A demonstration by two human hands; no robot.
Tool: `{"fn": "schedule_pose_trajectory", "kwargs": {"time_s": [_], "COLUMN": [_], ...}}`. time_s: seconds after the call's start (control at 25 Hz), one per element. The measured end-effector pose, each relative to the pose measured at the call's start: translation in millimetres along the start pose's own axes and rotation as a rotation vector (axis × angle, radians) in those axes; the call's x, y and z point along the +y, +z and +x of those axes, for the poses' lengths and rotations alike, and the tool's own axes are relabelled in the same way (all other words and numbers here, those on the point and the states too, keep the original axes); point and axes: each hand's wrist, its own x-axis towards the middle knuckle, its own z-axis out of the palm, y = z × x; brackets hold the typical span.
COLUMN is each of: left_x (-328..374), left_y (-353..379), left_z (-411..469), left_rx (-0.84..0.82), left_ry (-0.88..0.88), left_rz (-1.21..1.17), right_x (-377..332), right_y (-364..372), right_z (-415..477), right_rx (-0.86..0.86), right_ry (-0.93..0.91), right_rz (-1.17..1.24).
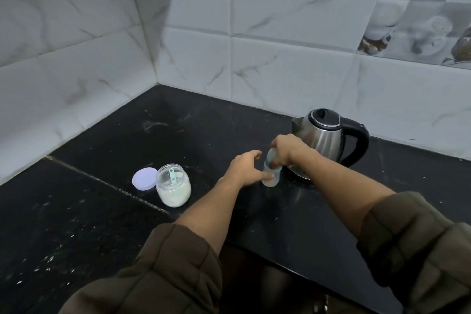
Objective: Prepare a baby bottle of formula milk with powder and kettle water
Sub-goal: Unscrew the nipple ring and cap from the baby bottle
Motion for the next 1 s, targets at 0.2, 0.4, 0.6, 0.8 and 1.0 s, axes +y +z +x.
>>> {"fn": "schedule_pose_trajectory", "kwargs": {"time_s": [0.2,0.4,0.6,0.8,1.0], "left_x": [1,-7,-21,-29,-39], "left_y": [16,-5,-23,-38,-37], "left_z": [1,-5,-14,-22,-27], "left_rx": [0.108,0.216,0.253,0.25,0.25], "left_ry": [0.013,0.015,0.042,0.023,0.0], "left_rz": [-0.085,-0.134,-0.173,-0.24,-0.228], "right_x": [-3,-19,-44,-66,-70], "right_y": [-11,-26,-34,-42,-50], "right_z": [3,8,8,5,2], "right_rx": [0.021,0.013,0.014,0.001,0.012], "right_ry": [-0.029,-0.084,-0.163,-0.276,-0.393], "right_rz": [0.123,0.16,0.135,0.016,-0.097]}}
